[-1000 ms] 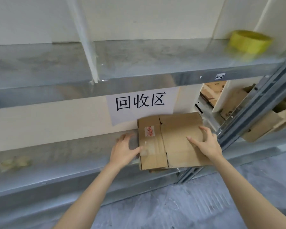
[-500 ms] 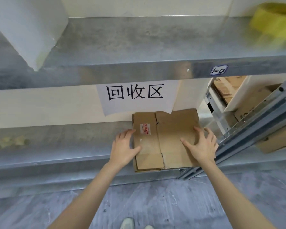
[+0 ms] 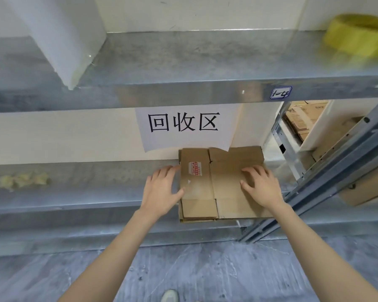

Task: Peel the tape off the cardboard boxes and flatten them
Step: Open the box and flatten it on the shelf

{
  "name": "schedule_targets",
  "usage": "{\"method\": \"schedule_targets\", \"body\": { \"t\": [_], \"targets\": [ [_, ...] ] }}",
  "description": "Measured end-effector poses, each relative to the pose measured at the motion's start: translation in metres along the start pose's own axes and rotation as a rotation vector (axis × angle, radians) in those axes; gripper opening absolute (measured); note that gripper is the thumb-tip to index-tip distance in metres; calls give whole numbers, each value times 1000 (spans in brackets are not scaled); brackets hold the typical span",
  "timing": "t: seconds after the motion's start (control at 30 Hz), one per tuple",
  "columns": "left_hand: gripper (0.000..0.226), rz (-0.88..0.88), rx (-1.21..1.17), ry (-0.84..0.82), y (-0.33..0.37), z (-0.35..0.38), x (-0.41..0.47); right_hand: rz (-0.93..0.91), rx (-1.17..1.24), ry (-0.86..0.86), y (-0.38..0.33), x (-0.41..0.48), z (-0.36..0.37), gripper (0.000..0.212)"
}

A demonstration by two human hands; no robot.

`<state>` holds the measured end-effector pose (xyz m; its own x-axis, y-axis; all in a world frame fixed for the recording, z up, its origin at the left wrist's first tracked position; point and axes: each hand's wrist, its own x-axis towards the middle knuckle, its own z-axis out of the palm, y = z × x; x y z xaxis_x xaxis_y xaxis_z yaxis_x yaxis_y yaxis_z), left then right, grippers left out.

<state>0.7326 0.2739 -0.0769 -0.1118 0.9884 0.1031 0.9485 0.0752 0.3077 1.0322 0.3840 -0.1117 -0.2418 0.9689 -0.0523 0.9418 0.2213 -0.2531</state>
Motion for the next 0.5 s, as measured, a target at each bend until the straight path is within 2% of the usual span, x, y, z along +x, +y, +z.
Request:
{"method": "schedule_targets", "body": {
  "t": [0.1, 0.2, 0.5],
  "targets": [
    [67, 10, 105, 17, -5, -15, -5, 14, 14, -28, -8, 6, -14, 46],
    [75, -16, 128, 48, -17, -32, -13, -4, 20, 32, -32, 10, -27, 50],
    [81, -225, 180, 178, -80, -104, -44, -322, 131, 30, -189, 28, -46, 57]
  ]
}}
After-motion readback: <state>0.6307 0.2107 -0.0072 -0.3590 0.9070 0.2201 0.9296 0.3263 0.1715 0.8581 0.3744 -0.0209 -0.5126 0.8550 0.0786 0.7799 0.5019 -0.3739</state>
